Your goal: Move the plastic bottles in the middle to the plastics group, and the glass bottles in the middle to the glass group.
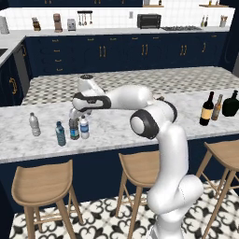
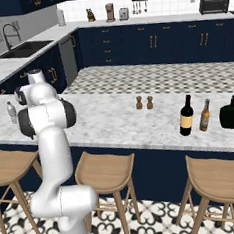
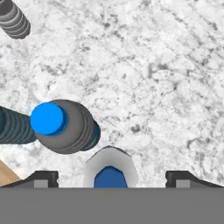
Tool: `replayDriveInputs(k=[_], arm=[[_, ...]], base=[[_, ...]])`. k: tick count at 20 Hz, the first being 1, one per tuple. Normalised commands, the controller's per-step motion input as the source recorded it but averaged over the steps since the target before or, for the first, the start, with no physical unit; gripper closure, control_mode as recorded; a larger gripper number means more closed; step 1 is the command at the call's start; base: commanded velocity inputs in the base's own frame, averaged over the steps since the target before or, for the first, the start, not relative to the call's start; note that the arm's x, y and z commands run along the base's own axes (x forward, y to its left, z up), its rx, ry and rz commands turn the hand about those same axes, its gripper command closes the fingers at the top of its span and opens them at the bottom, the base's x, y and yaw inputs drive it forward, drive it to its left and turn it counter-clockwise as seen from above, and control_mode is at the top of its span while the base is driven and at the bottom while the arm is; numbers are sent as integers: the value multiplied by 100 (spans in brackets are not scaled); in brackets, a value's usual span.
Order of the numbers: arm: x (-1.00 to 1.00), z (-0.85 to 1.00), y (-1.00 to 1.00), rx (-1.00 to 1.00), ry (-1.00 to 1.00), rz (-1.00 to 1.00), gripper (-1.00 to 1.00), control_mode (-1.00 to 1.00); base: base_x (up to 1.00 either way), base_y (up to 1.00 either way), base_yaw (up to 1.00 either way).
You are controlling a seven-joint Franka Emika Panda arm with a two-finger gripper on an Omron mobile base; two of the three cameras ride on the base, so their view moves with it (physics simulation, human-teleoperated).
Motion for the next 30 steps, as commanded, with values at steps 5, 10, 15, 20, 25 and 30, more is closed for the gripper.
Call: replayDriveInputs(k=[5, 10, 15, 20, 25, 30], arm=[[-21, 72, -7, 1, -1, 0, -100, -100], [-69, 35, -67, 0, -1, 0, -100, -100], [-70, 3, -81, -4, 1, -3, -100, -100], [-75, -1, -87, -8, 0, -8, -100, -100], [-78, -5, -92, -8, 0, -5, -100, -100], [-74, -3, -91, -5, 0, -10, -100, -100]], base=[[0, 0, 0], [0, 0, 0], [0, 0, 0], [0, 0, 0], [0, 0, 0], [0, 0, 0]])
